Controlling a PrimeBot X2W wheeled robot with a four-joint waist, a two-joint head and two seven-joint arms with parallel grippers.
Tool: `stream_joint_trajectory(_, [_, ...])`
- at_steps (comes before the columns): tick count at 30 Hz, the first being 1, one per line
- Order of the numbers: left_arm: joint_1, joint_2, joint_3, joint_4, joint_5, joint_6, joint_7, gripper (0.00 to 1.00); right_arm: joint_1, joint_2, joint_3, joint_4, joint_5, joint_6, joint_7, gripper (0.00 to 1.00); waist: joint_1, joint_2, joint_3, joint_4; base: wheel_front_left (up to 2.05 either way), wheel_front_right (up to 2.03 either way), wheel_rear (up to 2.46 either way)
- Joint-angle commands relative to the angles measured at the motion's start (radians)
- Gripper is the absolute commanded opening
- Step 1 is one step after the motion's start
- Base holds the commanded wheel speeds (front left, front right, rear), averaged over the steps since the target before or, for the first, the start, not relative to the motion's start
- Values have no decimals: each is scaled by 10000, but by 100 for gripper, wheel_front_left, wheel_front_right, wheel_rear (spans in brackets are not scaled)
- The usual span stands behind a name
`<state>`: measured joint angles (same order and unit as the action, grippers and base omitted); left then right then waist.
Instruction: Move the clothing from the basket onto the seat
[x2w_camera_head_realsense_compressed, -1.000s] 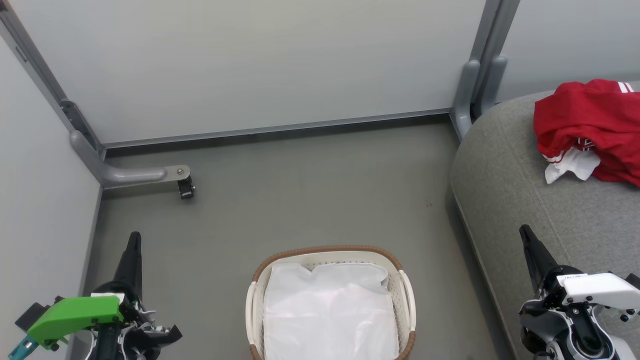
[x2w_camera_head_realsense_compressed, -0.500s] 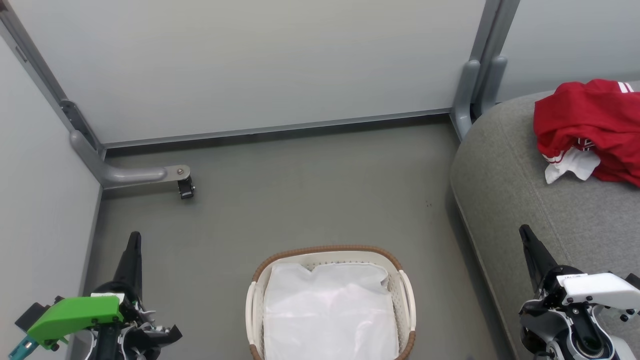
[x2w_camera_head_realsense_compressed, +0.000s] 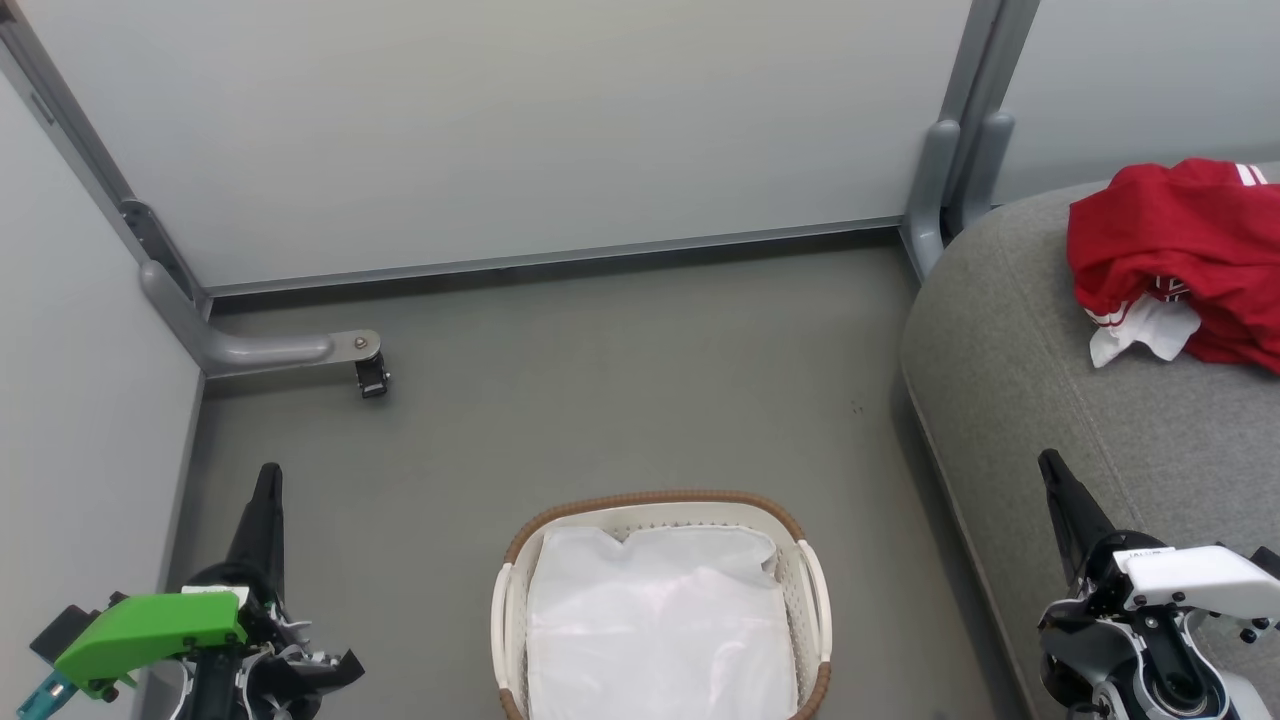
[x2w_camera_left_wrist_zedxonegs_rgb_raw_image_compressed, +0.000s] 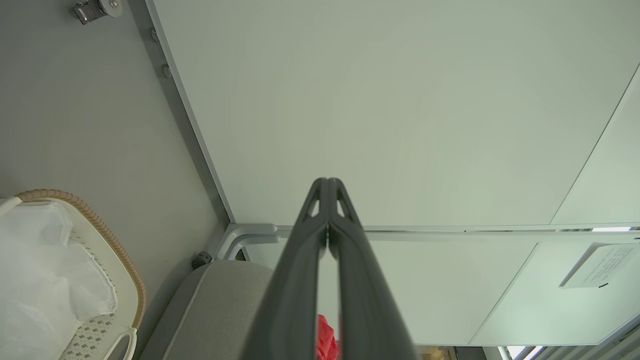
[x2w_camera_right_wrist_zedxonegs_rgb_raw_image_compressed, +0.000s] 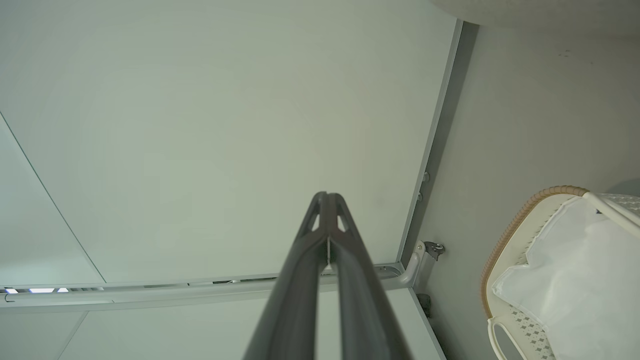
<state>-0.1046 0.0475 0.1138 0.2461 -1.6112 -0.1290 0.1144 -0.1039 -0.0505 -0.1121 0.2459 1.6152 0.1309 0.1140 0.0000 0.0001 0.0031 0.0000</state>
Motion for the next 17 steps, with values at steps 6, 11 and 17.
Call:
stream_joint_trajectory(6, [-91,51,21,-24,-33,-43,29,0,-75,-32,-28,-39,-21,-3,12,0,0,-1,0,0,0,0,0])
stream_joint_trajectory(11, [-91,51,20,-24,-34,-43,29,0,-75,-31,-30,-38,-24,-3,13,0,0,-1,0,0,0,0,0])
stream_joint_trajectory(17, [-91,51,21,-22,-34,-43,29,0,-75,-30,-32,-38,-25,-3,16,0,0,-1,0,0,0,0,0])
